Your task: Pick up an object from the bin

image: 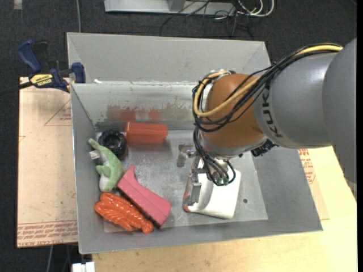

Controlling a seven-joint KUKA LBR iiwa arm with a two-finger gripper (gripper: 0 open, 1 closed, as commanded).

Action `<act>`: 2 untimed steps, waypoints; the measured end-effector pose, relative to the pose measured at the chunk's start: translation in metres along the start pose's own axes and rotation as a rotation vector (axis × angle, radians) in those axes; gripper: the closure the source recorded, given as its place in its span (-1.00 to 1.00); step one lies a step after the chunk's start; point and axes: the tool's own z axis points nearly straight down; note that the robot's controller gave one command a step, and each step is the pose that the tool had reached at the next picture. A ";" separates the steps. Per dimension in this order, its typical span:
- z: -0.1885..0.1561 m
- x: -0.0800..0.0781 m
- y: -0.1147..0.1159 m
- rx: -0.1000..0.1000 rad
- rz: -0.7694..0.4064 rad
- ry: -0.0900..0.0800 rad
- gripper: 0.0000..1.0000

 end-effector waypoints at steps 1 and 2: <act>-0.005 -0.002 -0.001 -0.001 0.003 -0.007 -1.00; 0.058 0.043 -0.073 0.000 -0.063 -0.007 -1.00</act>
Offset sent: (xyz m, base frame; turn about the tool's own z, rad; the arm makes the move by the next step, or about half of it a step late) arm -0.0453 -0.0729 -0.0583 -0.0673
